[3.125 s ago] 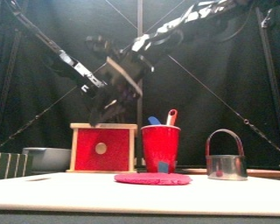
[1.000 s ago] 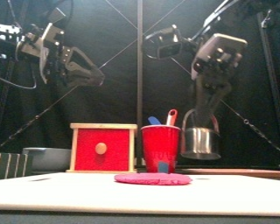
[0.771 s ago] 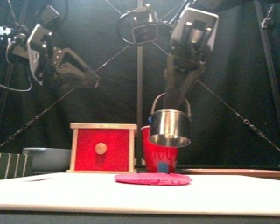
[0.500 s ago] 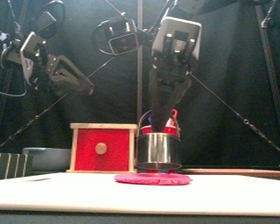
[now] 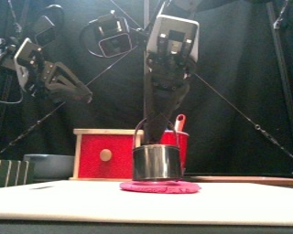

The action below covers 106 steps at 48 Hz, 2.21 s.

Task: Get the cutter from the drawer then cut the dough then place the extra dough in the bowl
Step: Cut the dough

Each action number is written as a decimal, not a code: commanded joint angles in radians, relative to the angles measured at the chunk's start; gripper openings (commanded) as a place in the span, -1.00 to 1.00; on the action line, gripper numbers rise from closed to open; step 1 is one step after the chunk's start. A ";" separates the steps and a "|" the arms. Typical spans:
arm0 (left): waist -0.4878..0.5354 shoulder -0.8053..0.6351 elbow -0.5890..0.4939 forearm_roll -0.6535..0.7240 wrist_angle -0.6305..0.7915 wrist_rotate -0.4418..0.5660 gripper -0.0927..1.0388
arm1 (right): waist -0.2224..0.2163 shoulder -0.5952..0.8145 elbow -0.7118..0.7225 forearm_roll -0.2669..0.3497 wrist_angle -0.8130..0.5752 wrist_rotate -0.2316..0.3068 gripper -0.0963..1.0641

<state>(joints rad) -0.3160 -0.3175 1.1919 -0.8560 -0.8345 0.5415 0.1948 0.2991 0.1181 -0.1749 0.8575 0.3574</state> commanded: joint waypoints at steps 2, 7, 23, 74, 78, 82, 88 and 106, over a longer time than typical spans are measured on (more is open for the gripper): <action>-0.005 -0.008 -0.017 0.002 -0.003 -0.005 0.34 | 0.002 -0.026 -0.040 -0.028 0.055 0.002 0.06; -0.005 -0.008 -0.018 0.002 -0.003 -0.005 0.34 | 0.003 -0.023 -0.040 -0.040 0.066 0.002 0.06; -0.006 -0.008 -0.018 -0.011 0.000 -0.005 0.34 | 0.006 -0.012 -0.044 -0.040 0.032 0.015 0.06; -0.017 -0.003 -0.081 0.018 0.031 -0.005 0.39 | -0.003 -0.132 0.032 -0.115 -0.002 0.046 0.62; -0.035 0.003 -0.100 0.060 0.032 -0.008 0.40 | -0.005 -0.195 0.087 -0.167 -0.035 0.120 0.63; -0.066 0.018 -0.118 0.115 0.037 -0.009 0.42 | -0.002 -0.264 0.167 -0.236 -0.104 0.189 0.63; -0.089 0.044 -0.138 0.172 0.038 -0.012 0.56 | 0.002 -0.374 0.299 -0.270 -0.278 0.259 0.64; -0.094 0.293 -0.268 0.167 0.037 -0.048 0.89 | -0.006 -0.456 0.643 -0.255 -0.868 0.288 0.63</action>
<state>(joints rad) -0.4096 -0.0736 0.9756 -0.6903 -0.7931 0.4970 0.1948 -0.1672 0.7348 -0.4326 0.0629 0.6504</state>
